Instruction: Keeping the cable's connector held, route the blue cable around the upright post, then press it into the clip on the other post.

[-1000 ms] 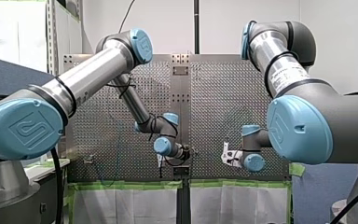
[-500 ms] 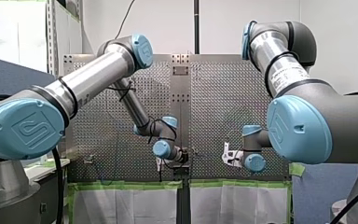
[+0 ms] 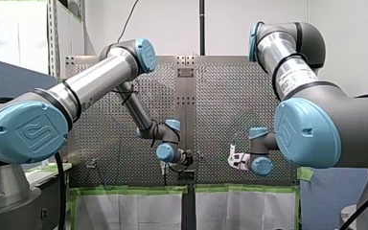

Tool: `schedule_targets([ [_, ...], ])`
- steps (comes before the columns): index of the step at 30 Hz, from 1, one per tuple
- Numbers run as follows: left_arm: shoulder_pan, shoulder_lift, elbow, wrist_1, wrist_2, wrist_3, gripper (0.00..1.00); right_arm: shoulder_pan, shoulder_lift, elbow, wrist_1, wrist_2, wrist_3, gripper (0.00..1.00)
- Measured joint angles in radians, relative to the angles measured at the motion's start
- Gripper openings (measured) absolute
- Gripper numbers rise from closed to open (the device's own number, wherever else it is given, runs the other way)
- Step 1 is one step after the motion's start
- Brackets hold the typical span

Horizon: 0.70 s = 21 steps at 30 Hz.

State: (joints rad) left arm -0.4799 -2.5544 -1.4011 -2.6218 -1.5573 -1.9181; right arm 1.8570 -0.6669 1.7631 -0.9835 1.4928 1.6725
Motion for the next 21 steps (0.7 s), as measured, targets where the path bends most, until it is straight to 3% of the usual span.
schedule_targets([
  [6, 0.006, 0.0, 0.035, -0.006, 0.024, -0.03, 0.0, -0.005, 0.001, -0.01, -0.001, -0.001, 0.0, 0.0],
  [21, 0.027, 0.0, 0.05, -0.015, -0.001, -0.039, 0.0, -0.017, 0.002, -0.036, 0.003, -0.003, -0.003, 0.0],
])
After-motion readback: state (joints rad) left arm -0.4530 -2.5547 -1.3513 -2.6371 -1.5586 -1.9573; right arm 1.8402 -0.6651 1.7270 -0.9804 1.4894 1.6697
